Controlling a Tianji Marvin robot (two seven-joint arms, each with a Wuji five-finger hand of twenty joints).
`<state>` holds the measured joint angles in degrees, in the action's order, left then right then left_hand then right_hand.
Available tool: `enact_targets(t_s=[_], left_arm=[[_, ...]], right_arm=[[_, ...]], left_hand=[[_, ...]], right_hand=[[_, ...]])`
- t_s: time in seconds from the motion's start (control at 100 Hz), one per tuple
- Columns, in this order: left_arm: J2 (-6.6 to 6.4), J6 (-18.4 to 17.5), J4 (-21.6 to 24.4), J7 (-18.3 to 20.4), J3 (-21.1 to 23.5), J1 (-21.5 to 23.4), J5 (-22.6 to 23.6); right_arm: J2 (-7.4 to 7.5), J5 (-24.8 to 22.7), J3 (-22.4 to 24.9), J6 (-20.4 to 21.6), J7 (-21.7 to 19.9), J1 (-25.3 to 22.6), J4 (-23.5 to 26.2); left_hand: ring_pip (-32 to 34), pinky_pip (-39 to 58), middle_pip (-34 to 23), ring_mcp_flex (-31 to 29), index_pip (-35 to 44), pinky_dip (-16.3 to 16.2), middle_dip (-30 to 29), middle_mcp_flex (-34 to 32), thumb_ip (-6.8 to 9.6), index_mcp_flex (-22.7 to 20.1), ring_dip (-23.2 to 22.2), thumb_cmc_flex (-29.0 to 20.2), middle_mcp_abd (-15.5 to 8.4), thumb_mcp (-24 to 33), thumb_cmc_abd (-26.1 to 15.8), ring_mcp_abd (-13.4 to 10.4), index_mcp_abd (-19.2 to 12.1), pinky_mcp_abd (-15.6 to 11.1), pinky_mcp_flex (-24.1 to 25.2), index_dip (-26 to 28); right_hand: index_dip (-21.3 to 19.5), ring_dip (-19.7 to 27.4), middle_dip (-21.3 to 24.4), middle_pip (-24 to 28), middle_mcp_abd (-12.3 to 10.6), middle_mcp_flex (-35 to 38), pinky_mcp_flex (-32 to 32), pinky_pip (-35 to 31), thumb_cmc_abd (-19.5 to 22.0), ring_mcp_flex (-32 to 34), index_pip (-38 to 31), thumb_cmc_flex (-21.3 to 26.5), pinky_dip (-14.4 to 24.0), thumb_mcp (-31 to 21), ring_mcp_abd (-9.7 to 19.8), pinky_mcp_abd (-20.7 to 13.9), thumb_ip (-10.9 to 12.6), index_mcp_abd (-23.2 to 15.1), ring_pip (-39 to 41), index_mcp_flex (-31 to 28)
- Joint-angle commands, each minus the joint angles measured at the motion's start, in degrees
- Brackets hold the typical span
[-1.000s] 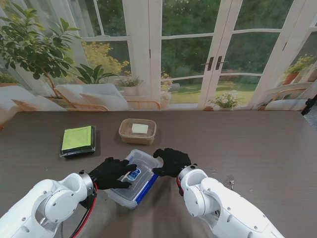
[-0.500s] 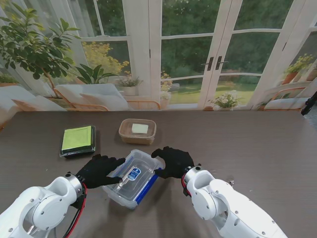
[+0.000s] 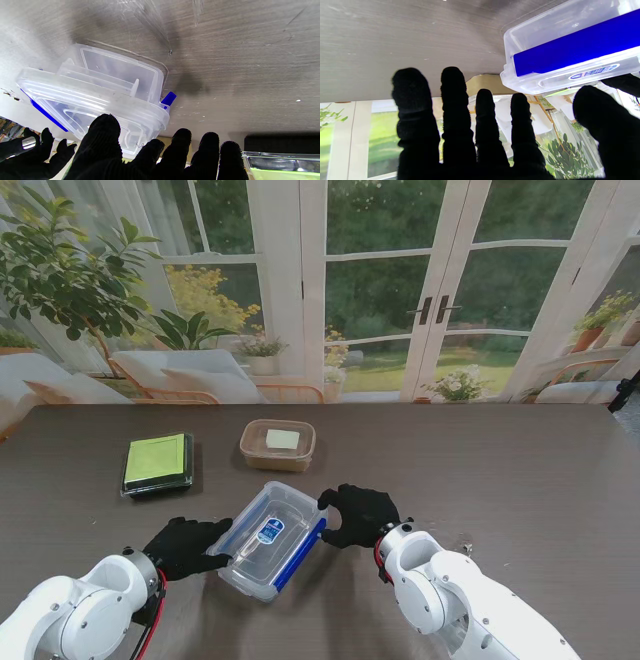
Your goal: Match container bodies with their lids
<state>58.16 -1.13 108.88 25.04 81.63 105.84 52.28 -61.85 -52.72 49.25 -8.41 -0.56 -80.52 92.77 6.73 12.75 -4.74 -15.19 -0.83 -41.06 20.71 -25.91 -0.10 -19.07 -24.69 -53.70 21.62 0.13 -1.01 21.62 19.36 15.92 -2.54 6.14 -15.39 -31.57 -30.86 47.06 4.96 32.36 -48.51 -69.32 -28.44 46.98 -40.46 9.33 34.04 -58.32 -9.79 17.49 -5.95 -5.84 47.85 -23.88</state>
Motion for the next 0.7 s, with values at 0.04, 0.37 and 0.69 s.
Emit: enact_targets(t_s=[0.04, 0.37, 0.69], left_arm=[[-0.05, 0.0, 1.3, 1.8, -0.3, 0.9, 0.2], [-0.57, 0.1, 1.8, 4.6, -3.4, -0.7, -1.2], [-0.72, 0.6, 1.9, 5.1, -5.1, -1.6, -2.7]], right_arm=[[0.10, -0.4, -0.2, -1.1, -1.3, -0.2, 0.1], [0.29, -1.2, 0.0, -3.6, -2.7, -0.5, 0.7], [0.27, -1.3, -0.1, -5.2, -3.1, -0.4, 0.6]], left_hand=[[0.2, 0.6, 0.0, 0.3, 0.9, -1.3, 1.1, -0.9, 0.27, -0.3, -0.6, 0.9, 0.9, -0.9, -0.8, 0.6, -1.3, 0.2, 0.9, 0.7], [0.0, 0.0, 0.1, 0.2, 1.2, -1.2, 1.4, -0.9, 0.26, -1.0, -0.6, 0.9, 0.7, -0.9, -1.0, 0.5, -1.2, 0.1, 1.1, 0.9], [0.0, -0.1, 0.1, 0.0, 1.4, -1.2, 1.5, -1.2, 0.28, -1.7, -0.7, 0.7, 0.8, -0.9, -1.0, 0.7, -0.9, 0.2, 0.8, 1.1]], right_hand=[[-0.5, -1.1, -1.8, 1.3, 0.9, 1.4, 23.8, -2.9, -0.4, 2.8, -0.9, -1.5, 1.5, 1.0, 0.7, -0.3, 0.9, 0.9, 2.1, -1.6], [-1.1, -1.3, -2.8, 1.6, 1.2, 2.1, 23.5, -3.1, 0.5, 3.5, -2.7, -1.9, 1.1, 1.4, 0.3, 0.1, 1.3, 4.0, 2.8, -3.5], [-1.5, -1.3, -3.1, 1.5, 1.6, 3.6, 22.3, -3.6, 0.8, 5.1, -3.8, -2.2, 0.8, 1.2, -0.1, 0.3, 1.4, 4.8, 3.2, -5.3]])
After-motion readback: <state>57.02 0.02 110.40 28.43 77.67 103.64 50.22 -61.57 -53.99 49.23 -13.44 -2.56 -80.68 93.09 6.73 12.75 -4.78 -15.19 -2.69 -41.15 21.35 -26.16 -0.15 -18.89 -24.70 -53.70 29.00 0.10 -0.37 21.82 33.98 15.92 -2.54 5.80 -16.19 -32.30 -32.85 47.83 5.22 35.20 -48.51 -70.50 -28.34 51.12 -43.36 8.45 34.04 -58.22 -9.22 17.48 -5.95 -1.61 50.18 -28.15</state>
